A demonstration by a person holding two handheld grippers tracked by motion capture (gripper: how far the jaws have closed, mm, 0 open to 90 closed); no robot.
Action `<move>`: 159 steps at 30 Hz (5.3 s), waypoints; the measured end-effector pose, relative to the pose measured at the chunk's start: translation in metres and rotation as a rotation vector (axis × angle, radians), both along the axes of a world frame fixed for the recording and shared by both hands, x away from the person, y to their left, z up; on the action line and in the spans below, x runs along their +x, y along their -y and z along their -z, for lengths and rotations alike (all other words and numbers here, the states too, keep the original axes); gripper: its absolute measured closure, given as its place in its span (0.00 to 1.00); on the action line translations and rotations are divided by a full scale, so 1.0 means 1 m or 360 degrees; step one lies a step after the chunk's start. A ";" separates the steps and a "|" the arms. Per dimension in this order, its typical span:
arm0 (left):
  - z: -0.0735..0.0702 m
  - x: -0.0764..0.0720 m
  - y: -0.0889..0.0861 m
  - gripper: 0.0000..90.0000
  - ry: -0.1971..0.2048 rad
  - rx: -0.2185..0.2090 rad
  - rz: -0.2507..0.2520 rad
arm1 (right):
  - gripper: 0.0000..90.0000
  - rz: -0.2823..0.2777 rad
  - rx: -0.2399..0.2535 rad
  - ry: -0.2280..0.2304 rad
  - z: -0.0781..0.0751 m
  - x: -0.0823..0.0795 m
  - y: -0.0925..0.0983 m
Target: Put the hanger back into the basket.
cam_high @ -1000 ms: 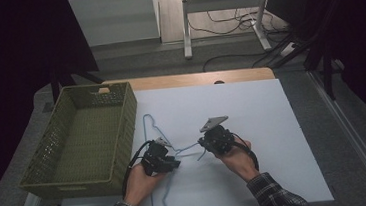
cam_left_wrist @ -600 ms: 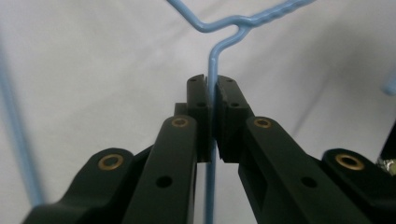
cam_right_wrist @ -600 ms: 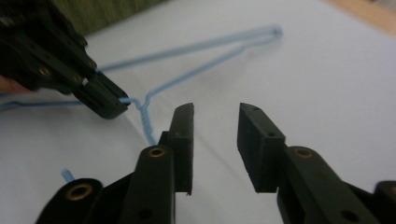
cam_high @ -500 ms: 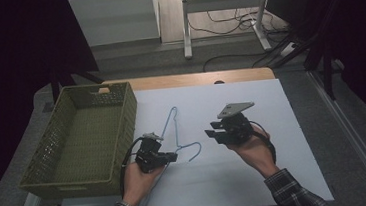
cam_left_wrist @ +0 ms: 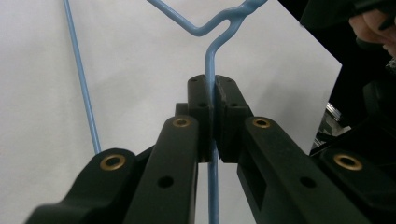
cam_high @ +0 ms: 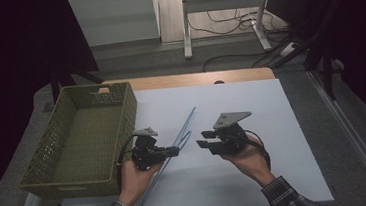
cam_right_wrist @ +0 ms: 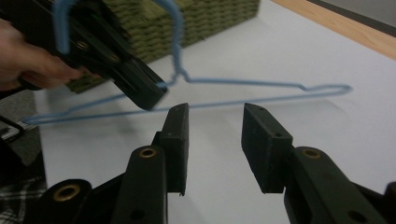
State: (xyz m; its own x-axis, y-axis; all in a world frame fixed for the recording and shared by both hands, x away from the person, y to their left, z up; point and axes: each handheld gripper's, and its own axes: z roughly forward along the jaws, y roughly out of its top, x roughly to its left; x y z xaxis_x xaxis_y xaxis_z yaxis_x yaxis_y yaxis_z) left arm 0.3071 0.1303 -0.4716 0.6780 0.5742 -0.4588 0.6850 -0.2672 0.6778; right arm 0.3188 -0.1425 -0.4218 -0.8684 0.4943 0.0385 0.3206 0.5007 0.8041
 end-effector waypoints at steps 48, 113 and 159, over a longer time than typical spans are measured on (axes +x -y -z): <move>-0.045 0.017 0.023 0.97 -0.0094 0.0394 0.0261 | 0.85 0.0044 0.0070 0.0012 -0.017 -0.007 -0.036; -0.137 0.027 -0.231 0.97 0.0121 0.0267 -0.0338 | 0.07 0.0380 0.0171 -0.0162 0.013 -0.027 0.102; -0.045 0.015 -0.279 0.37 0.0097 0.0359 -0.0673 | 0.07 0.0401 0.0115 -0.0203 0.024 -0.023 0.101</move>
